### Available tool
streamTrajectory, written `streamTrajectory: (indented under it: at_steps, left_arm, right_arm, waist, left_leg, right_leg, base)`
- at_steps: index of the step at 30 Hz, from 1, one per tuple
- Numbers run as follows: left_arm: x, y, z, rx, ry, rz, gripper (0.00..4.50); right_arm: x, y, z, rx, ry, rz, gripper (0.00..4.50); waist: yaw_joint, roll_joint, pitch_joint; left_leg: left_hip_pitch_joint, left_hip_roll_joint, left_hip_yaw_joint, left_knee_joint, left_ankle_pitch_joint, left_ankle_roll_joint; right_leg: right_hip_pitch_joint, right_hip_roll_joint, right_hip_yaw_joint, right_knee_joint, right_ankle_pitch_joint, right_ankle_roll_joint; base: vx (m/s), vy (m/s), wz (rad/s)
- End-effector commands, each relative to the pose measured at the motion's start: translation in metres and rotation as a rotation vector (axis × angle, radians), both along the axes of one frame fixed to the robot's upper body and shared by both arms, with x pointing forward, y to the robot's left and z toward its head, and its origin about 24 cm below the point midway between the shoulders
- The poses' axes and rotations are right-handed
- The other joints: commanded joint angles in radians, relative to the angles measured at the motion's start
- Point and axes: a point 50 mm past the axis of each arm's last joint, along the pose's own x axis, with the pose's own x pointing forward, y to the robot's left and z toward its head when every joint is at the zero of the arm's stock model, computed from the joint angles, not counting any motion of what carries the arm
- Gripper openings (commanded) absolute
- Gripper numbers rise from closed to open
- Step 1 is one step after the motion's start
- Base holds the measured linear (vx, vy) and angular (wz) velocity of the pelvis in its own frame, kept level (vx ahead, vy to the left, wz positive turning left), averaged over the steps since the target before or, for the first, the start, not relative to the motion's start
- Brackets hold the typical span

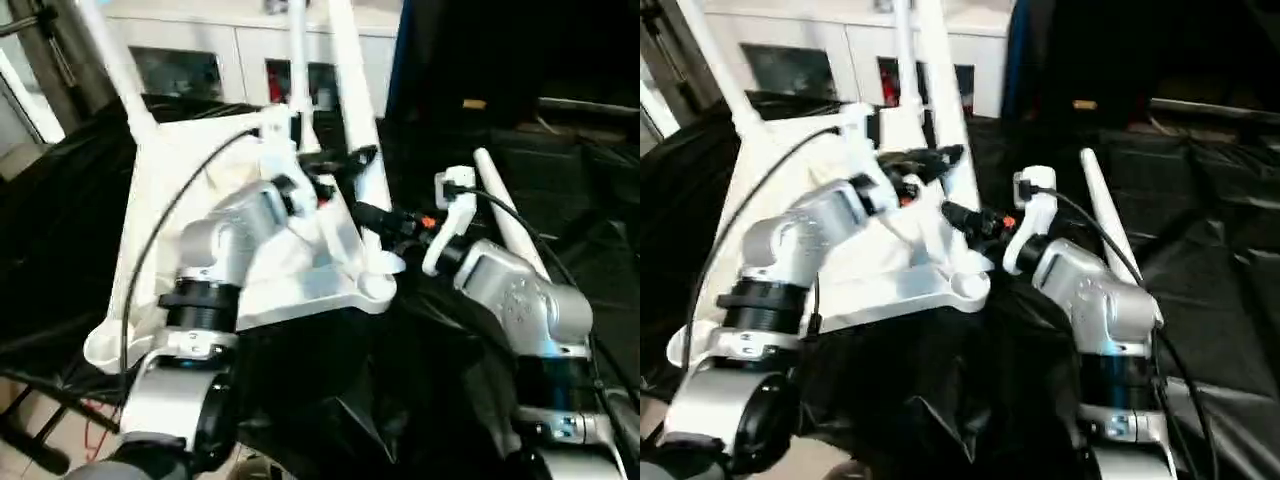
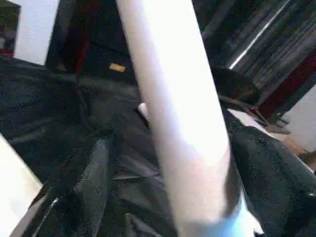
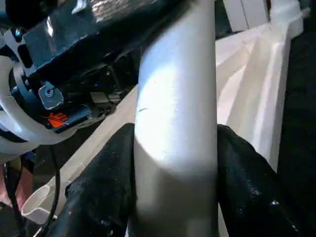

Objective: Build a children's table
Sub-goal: Pick table leg

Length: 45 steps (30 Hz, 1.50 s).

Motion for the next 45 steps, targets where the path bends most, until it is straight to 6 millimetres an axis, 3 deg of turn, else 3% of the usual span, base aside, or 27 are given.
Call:
streamTrajectory:
  at_steps: [1, 2, 5, 10, 17, 23, 29, 31, 35, 39, 44, 45]
  left_arm:
    - [-0.003, -0.003, 0.010, -0.037, -0.010, -0.031, 4.00]
    - [-0.005, -0.005, 0.012, -0.063, -0.012, -0.053, 4.00]
    - [-0.006, -0.005, 0.013, -0.079, -0.011, -0.059, 3.70]
    - [-0.007, -0.006, 0.013, -0.065, -0.012, -0.051, 3.25]
    - [-0.007, -0.007, 0.014, -0.074, -0.013, -0.031, 2.78]
    - [-0.007, -0.007, 0.014, -0.104, 0.011, -0.014, 2.04]
    - [-0.008, -0.007, 0.013, -0.129, 0.005, -0.033, 1.88]
    - [-0.008, -0.006, 0.014, -0.125, -0.006, -0.039, 1.87]
    - [-0.008, -0.002, 0.017, -0.080, -0.063, -0.066, 1.86]
    - [-0.007, 0.007, 0.023, -0.017, -0.125, -0.122, 1.86]
    - [-0.016, 0.016, 0.031, 0.082, -0.207, -0.361, 1.86]
    - [-0.016, 0.016, 0.031, 0.082, -0.207, -0.361, 1.86]
  right_arm:
    - [-0.002, 0.001, 0.009, -0.009, -0.068, 0.013, 1.91]
    - [-0.002, 0.001, 0.008, -0.032, -0.071, 0.014, 1.91]
    - [-0.002, 0.001, 0.006, -0.080, -0.078, 0.000, 1.91]
    - [0.000, 0.010, 0.002, -0.216, -0.109, -0.027, 1.91]
    - [0.003, 0.020, 0.002, -0.239, -0.116, -0.051, 1.91]
    - [0.002, 0.026, 0.003, -0.263, -0.135, -0.043, 1.91]
    - [0.000, 0.031, 0.005, -0.268, -0.149, -0.020, 1.91]
    - [-0.001, 0.032, 0.006, -0.232, -0.133, 0.002, 2.47]
    - [-0.001, 0.025, 0.008, -0.218, -0.094, 0.008, 2.77]
    - [0.002, 0.005, 0.012, -0.244, -0.111, 0.027, 3.00]
    - [-0.012, -0.017, 0.029, -0.242, -0.143, 0.245, 3.05]
    - [-0.012, -0.017, 0.029, -0.242, -0.143, 0.245, 3.05]
  waist:
    - [0.003, -0.006, -0.085]
    - [0.003, -0.009, -0.085]
    - [0.001, -0.006, -0.084]
    - [-0.001, -0.010, -0.083]
    - [-0.003, -0.008, -0.083]
    - [-0.004, -0.008, -0.081]
    - [-0.003, -0.008, -0.081]
    - [-0.004, -0.009, -0.081]
    - [-0.003, -0.008, -0.082]
    - [-0.002, -0.008, -0.082]
    - [0.003, -0.012, -0.082]
    - [0.003, -0.009, -0.082]
  left_leg:
    - [0.012, 0.029, -0.012, -0.063, -0.165, 0.028]
    - [0.012, 0.030, -0.012, -0.063, -0.158, 0.026]
    - [0.011, 0.030, -0.012, -0.063, -0.153, 0.030]
    - [0.012, 0.028, -0.011, -0.063, -0.154, 0.024]
    - [0.013, 0.031, -0.013, -0.065, -0.163, 0.022]
    - [0.011, 0.028, -0.011, -0.064, -0.164, 0.023]
    - [0.012, 0.029, -0.012, -0.065, -0.167, 0.025]
    - [0.012, 0.029, -0.012, -0.065, -0.165, 0.028]
    - [0.012, 0.030, -0.012, -0.066, -0.161, 0.028]
    - [0.014, 0.029, -0.013, -0.067, -0.168, 0.021]
    - [0.015, 0.029, -0.011, -0.065, -0.156, 0.041]
    - [0.013, 0.033, -0.011, -0.064, -0.145, 0.042]
  right_leg:
    - [0.063, -0.070, 0.049, -0.083, -0.246, -0.146]
    - [0.064, -0.071, 0.049, -0.081, -0.241, -0.148]
    - [0.061, -0.070, 0.049, -0.081, -0.229, -0.153]
    - [0.061, -0.068, 0.050, -0.085, -0.257, -0.131]
    - [0.060, -0.068, 0.050, -0.083, -0.241, -0.135]
    - [0.061, -0.068, 0.051, -0.085, -0.249, -0.132]
    - [0.060, -0.068, 0.051, -0.085, -0.253, -0.128]
    - [0.060, -0.068, 0.051, -0.085, -0.250, -0.129]
    - [0.060, -0.069, 0.052, -0.084, -0.248, -0.129]
    - [0.062, -0.067, 0.051, -0.083, -0.248, -0.122]
    - [0.066, -0.067, 0.054, -0.081, -0.243, -0.121]
    - [0.064, -0.068, 0.056, -0.075, -0.224, -0.127]
  base:
    - [0.000, 0.000, 0.00]
    - [0.000, 0.000, 0.00]
    - [0.000, 0.000, 0.00]
    - [0.000, 0.000, 0.00]
    - [0.000, 0.000, 0.00]
    - [0.000, 0.000, 0.00]
    - [0.000, 0.000, 0.00]
    - [0.000, 0.000, 0.00]
    - [0.000, 0.000, 0.00]
    - [0.000, 0.000, 0.00]
    - [0.000, 0.000, 0.00]
    - [0.000, 0.000, 0.00]
